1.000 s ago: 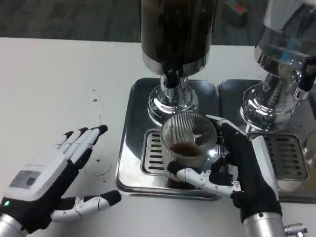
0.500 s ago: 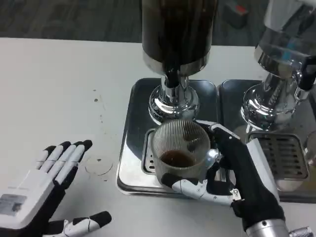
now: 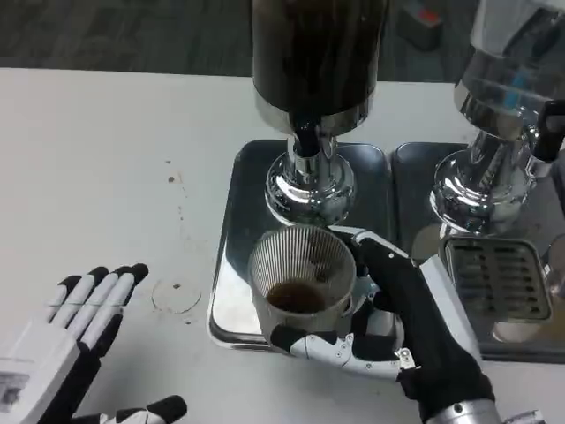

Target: Grasp the cup under the faucet to collect the drink, then remove the cup.

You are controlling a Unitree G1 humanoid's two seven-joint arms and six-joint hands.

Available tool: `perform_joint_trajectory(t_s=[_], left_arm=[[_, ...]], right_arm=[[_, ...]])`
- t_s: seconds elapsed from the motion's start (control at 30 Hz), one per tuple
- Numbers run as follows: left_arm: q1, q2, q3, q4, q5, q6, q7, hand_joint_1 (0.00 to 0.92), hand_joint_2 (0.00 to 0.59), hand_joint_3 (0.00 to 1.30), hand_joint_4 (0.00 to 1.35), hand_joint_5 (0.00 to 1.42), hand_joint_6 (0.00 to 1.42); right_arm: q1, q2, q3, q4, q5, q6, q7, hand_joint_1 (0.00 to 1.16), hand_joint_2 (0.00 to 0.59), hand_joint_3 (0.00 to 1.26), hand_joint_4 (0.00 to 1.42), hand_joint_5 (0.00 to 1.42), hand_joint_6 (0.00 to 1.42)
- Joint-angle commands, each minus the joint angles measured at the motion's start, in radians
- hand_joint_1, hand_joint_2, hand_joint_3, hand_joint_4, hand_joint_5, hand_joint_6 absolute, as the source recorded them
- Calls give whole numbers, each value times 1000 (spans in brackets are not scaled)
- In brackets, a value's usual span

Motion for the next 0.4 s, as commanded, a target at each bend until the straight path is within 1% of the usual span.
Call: perform_joint_trajectory(t_s=[0.03, 0.4], left_arm=[[26, 16, 19, -13, 14, 6, 27, 0, 79, 0, 0, 0, 0], [27, 10, 16, -3, 2, -5, 34, 0, 78, 0, 0, 0, 0]], right_arm=[[-5, -6, 10, -40, 1, -29, 9, 988, 219, 546, 604, 822, 1109], [-1, -2, 12, -40, 7, -26, 18, 985, 219, 547, 619, 831, 1130]])
